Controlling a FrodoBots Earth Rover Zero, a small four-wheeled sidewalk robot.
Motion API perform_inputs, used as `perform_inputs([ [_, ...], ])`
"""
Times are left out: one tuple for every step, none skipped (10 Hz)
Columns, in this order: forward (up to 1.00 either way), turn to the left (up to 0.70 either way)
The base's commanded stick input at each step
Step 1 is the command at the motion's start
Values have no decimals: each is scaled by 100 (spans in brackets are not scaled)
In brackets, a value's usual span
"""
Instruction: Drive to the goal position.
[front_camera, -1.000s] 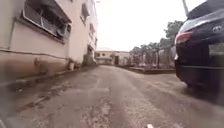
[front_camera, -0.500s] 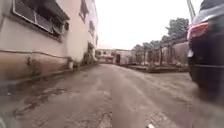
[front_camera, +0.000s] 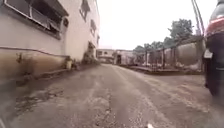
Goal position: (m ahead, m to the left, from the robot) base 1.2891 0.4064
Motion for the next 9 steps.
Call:
perform_inputs([
  [85, 0],
  [85, 0],
  [85, 0],
  [85, 0],
  [85, 0],
  [85, 0],
  [85, 0],
  [85, 0],
  [85, 0],
])
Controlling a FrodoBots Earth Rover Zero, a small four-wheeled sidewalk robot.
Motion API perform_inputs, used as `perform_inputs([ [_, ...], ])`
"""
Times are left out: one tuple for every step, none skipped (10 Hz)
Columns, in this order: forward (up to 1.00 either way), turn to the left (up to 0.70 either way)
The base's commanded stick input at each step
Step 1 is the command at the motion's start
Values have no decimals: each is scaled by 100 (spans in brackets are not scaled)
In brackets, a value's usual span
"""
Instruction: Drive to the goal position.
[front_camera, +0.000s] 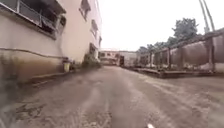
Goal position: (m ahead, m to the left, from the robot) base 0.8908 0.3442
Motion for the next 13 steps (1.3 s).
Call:
perform_inputs([
  [85, 0],
  [85, 0],
  [85, 0],
  [85, 0],
  [85, 0],
  [85, 0],
  [85, 0],
  [85, 0],
  [85, 0],
  [85, 0],
  [85, 0],
  [85, 0],
  [85, 0],
])
